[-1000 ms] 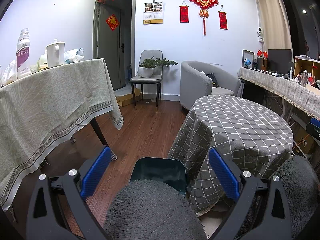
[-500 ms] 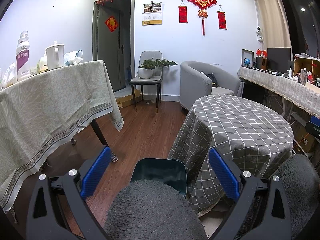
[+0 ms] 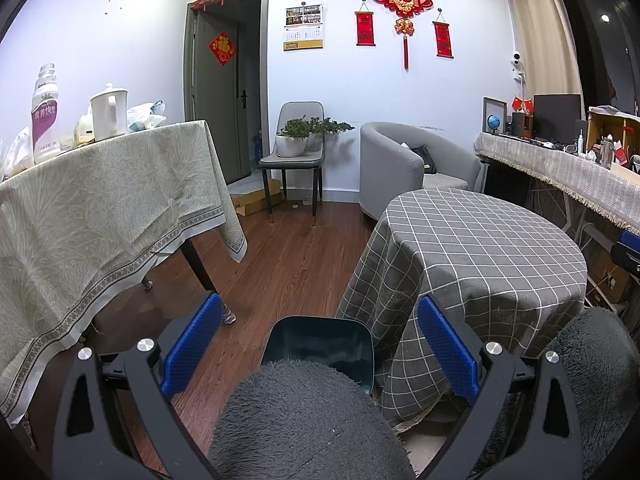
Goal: Collect trash
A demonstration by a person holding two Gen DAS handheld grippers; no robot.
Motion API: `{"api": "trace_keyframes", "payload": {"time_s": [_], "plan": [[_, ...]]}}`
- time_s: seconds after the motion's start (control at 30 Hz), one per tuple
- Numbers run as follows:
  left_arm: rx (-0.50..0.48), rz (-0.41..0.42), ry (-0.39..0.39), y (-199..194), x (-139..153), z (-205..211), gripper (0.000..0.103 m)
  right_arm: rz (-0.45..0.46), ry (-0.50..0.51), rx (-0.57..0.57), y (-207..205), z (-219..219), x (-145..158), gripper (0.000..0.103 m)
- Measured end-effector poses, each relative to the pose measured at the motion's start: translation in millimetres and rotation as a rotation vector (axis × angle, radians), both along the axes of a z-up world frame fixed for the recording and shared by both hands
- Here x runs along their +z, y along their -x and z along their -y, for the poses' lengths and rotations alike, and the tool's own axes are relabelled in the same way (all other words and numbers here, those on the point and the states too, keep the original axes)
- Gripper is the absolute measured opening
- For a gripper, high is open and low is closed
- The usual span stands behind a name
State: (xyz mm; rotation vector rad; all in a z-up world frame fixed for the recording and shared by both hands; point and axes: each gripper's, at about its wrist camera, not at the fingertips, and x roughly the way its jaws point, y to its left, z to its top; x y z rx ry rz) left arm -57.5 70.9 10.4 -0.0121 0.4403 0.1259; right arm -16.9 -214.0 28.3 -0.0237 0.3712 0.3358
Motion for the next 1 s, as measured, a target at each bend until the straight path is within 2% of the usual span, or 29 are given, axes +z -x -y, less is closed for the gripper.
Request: {"api": "trace_keyframes", "payload": {"time_s": [1.0], "plan": [[0.002,-0.008,-0.005,-2.3,-0.7,-0.9,0.1,-0.001,0.002,0.002,-1.3,2.0,0.3,0.1]]}}
